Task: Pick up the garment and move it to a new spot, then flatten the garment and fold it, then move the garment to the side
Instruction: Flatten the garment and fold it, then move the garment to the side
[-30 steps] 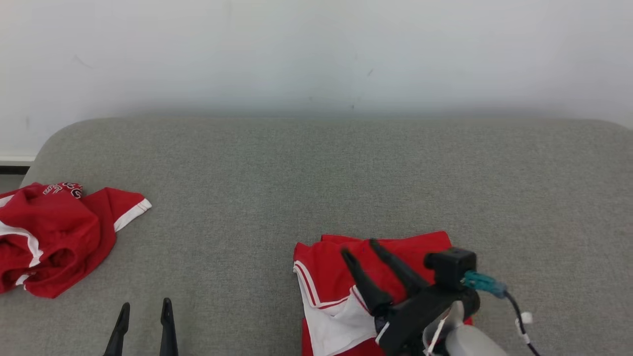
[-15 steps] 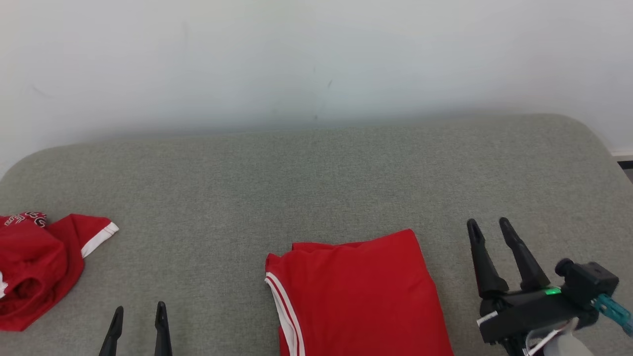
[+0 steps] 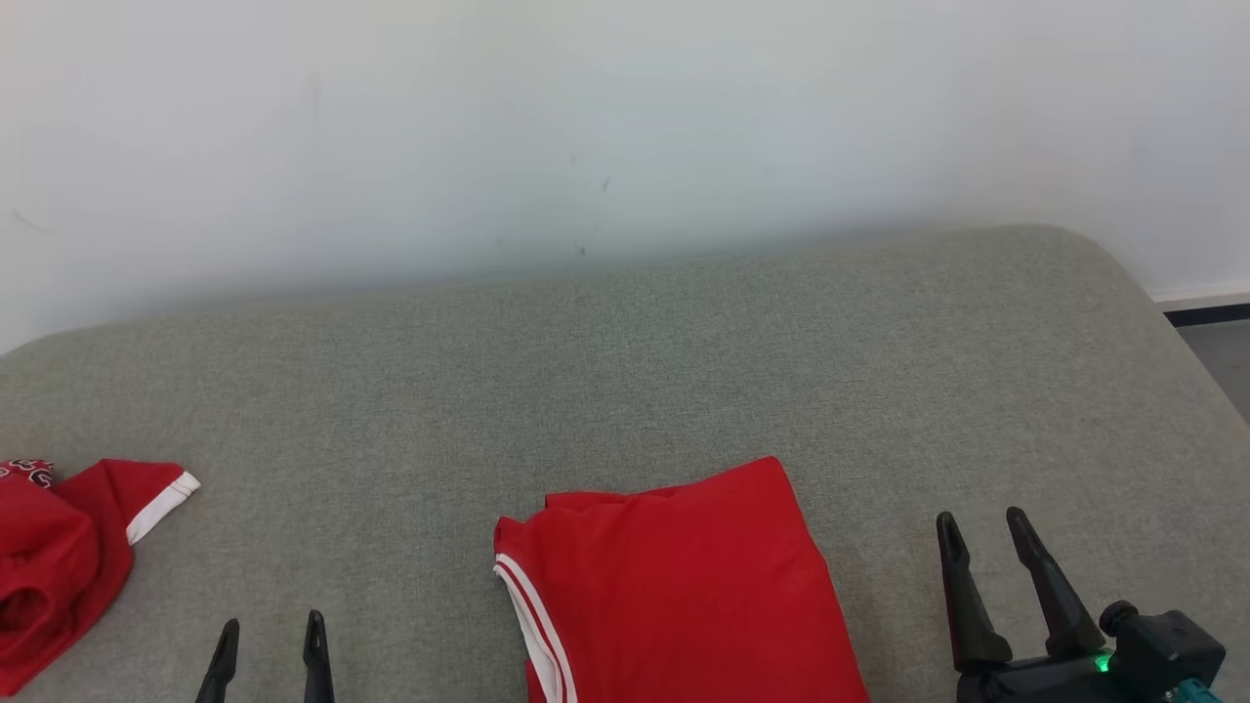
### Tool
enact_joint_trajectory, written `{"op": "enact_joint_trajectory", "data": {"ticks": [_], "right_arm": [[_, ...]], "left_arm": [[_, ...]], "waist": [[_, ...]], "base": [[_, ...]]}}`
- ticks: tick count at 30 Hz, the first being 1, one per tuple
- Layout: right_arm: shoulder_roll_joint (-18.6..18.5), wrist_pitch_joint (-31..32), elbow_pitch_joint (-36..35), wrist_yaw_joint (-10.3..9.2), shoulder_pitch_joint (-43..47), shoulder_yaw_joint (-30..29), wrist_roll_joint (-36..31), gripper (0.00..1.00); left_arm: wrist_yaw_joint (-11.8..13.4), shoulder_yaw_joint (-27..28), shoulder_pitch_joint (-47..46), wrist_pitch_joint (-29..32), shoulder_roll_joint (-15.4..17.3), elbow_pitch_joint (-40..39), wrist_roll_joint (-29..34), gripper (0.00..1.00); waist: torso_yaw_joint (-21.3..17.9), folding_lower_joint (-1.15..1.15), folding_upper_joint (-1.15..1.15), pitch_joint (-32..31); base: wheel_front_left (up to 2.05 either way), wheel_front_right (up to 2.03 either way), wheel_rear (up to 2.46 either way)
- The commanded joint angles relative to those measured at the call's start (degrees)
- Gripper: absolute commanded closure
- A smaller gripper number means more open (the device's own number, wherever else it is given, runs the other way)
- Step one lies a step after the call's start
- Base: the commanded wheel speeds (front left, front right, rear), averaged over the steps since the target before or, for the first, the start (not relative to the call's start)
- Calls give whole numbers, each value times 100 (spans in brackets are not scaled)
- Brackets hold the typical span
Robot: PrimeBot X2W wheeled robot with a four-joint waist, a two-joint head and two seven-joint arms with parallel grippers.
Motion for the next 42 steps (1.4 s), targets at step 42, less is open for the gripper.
{"op": "enact_joint_trajectory", "data": {"ticks": [42], "right_arm": [[-135,511,1314,-14,-774,520,-410,0]], "left_arm": [[-151,-77,183,-17,64,-214,76,0]], "waist": [[413,0,0,68]], "base": [[0,0,0]]}}
